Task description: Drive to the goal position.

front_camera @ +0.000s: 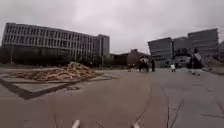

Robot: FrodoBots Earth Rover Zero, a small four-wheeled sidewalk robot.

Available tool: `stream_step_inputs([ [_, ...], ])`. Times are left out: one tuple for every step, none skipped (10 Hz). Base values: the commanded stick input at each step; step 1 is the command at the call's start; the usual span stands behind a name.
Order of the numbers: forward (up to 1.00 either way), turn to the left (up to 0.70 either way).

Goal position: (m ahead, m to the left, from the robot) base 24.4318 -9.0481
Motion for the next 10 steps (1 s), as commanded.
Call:
stream_step_inputs([
  [1.0, -0.24],
  [1.0, -0.07],
  [1.0, 0.0],
  [1.0, 0.0],
  [1.0, 0.0],
  [1.0, 0.0],
  [1.0, 0.0],
  [1.0, 0.0],
  [1.0, 0.0],
  [1.0, 0.0],
])
